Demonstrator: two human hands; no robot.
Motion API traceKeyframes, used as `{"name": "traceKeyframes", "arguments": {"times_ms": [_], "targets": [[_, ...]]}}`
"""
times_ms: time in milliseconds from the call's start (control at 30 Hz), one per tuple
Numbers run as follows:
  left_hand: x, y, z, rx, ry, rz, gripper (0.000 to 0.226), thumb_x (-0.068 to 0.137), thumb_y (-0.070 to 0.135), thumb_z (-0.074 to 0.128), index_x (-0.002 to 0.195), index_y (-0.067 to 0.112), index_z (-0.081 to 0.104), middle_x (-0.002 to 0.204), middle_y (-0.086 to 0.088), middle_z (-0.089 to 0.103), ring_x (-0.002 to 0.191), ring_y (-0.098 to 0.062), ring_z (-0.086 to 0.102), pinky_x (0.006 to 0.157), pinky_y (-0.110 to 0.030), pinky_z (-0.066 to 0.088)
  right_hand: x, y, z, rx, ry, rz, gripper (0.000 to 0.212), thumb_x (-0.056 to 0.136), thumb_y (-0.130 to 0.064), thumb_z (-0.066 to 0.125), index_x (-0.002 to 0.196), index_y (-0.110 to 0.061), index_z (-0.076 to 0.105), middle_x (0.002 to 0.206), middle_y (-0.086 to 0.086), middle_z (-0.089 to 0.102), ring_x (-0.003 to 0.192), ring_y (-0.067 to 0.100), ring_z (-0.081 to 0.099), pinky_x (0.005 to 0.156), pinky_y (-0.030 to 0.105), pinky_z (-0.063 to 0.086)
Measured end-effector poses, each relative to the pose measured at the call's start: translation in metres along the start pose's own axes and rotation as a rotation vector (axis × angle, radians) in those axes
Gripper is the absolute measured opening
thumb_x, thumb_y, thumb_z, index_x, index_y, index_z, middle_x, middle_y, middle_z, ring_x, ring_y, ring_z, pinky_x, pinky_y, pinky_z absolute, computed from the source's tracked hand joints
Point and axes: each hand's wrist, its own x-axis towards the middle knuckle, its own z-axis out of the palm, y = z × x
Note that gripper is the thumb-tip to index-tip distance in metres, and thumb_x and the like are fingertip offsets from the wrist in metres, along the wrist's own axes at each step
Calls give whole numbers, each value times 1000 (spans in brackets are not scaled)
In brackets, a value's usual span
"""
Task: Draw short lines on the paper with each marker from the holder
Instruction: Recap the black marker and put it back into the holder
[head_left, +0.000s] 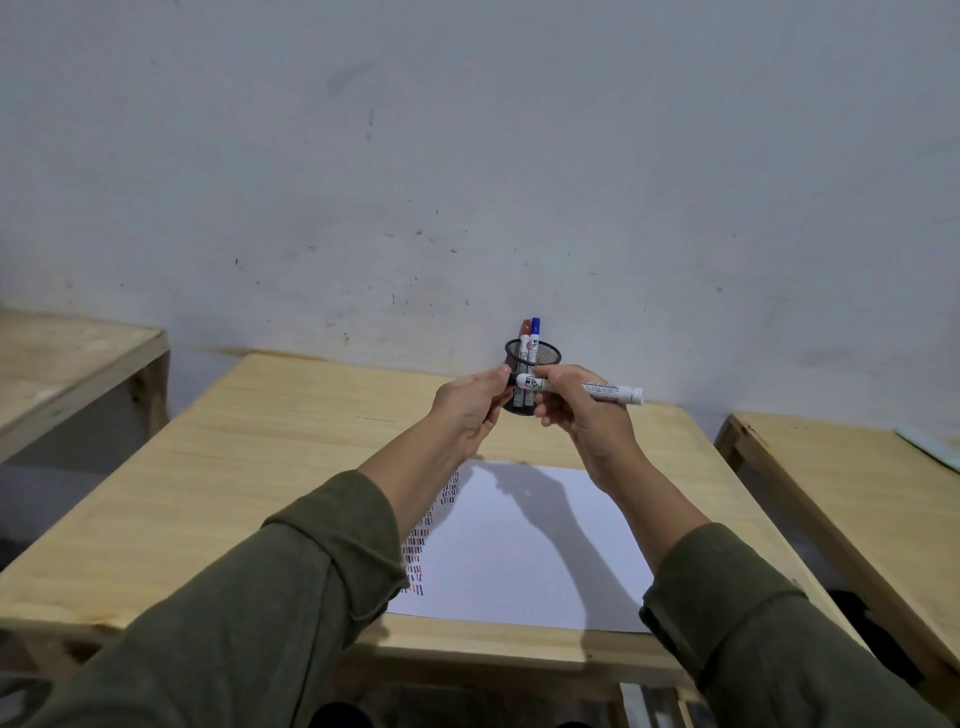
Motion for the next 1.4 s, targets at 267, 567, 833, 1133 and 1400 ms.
{"name": "traceKeyframes", "arguments": {"times_ms": [267,567,833,1133,1400], "targets": [[20,26,4,19,2,44,20,95,17,52,79,19,63,78,5,60,63,0,57,47,-9,40,5,-21,-15,93,-448,171,76,65,-44,67,136,-19,49,119,3,64,99,16,63,77,30,50],[57,49,38,351,-132,145,10,93,19,56,86,17,63,82,4,62,72,-2,57,61,-17,41,52,-20,-30,-34,-160,117,14,91,-8,55,92,-14,68,79,2,76,76,10,69,64,17,50],[111,44,40,746,59,262,40,85,29,66,123,16,61,127,-1,61,113,-14,54,86,-21,39,123,-10,-43,-279,7,18,57,88,-6,61,132,-34,39,90,11,72,66,9,62,65,26,45],[148,28,36,1084,77,310,55,86,35,63,137,18,49,145,-3,48,130,-22,47,107,-30,35,180,10,-37,-493,91,-102,93,84,4,57,145,-48,9,97,3,57,92,24,63,74,39,59],[163,15,28,1187,22,299,59,86,35,63,139,18,46,148,-6,44,136,-25,40,112,-36,32,198,33,-41,-759,110,-124,84,84,3,58,143,-42,20,89,4,53,80,18,58,62,26,51]]}}
